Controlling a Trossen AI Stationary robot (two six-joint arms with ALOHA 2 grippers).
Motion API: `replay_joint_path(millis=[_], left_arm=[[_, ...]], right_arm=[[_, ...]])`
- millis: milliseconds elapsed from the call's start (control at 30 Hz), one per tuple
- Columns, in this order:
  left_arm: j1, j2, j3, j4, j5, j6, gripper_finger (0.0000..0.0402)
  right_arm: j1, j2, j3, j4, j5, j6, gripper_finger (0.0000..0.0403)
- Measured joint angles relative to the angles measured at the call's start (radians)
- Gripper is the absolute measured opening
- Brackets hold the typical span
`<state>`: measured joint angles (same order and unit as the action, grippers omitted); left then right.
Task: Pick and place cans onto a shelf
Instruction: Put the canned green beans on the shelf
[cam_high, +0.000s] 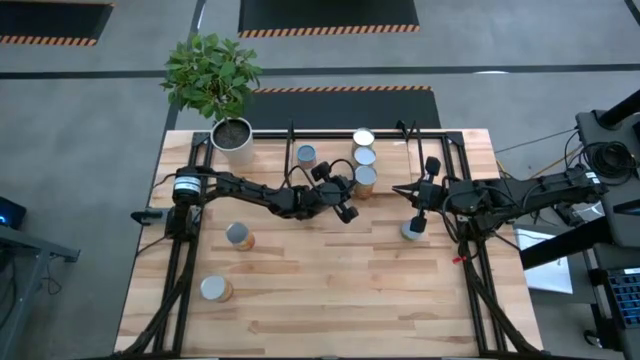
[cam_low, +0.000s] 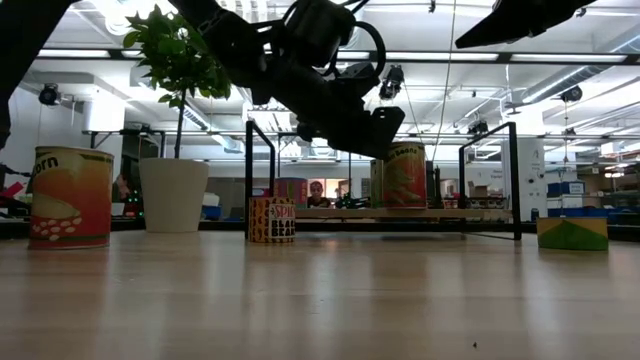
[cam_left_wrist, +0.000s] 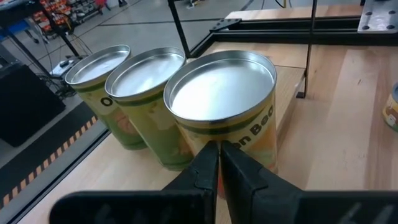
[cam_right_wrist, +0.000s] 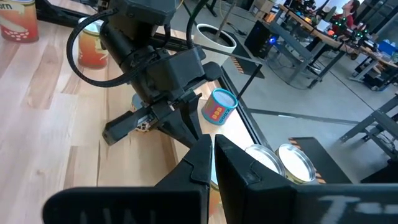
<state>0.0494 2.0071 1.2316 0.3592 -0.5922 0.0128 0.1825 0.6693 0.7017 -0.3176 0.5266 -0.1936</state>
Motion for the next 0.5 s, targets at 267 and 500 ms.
replay_joint_path(millis=[267, 500], left_arm=[[0.0, 0.0, 0.0, 0.018, 0.0, 0.0, 0.0], [0.0, 0.0, 0.0, 0.025, 0.001, 0.0, 0.0]], right_arm=[[0.0, 0.0, 0.0, 0.0, 0.0, 0.0, 0.0009], [0.0, 0.0, 0.0, 0.0, 0.0, -0.001, 0.0009]])
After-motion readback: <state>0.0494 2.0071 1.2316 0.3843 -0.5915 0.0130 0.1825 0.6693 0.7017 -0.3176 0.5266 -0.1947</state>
